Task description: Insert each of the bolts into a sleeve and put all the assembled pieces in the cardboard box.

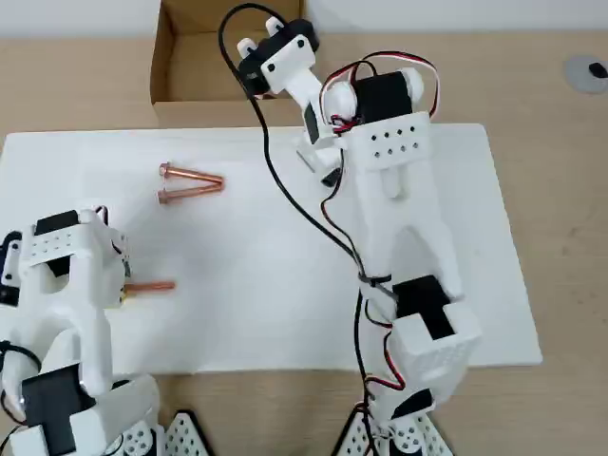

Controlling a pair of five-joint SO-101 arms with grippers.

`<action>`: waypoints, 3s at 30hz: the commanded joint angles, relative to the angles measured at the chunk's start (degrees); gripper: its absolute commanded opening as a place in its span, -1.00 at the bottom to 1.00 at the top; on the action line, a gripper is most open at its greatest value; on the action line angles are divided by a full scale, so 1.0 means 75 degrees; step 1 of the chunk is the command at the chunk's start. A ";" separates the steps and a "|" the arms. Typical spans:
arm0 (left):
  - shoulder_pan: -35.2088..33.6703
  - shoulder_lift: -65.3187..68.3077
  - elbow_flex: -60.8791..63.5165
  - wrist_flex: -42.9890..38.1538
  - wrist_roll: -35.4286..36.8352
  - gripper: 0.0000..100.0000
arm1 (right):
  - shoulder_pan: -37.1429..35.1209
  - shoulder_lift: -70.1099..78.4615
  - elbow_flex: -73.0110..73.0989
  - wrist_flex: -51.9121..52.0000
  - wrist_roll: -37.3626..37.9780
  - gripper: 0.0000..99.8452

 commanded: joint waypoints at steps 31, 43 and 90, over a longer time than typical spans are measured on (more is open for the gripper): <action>-0.0082 -0.3018 -0.6306 0.0234 -0.6658 -0.99 | -0.2268 -0.3628 -0.0006 -0.0188 0.1325 -0.98; 0.2180 -0.8586 -0.0445 -0.2157 -0.7959 -0.99 | -0.1705 -0.6277 0.1635 0.0105 -0.1242 -0.98; 0.5451 -1.2196 0.1805 -0.3575 -0.6353 -0.99 | -0.3464 -1.1587 1.7225 -1.5109 -0.1934 -0.98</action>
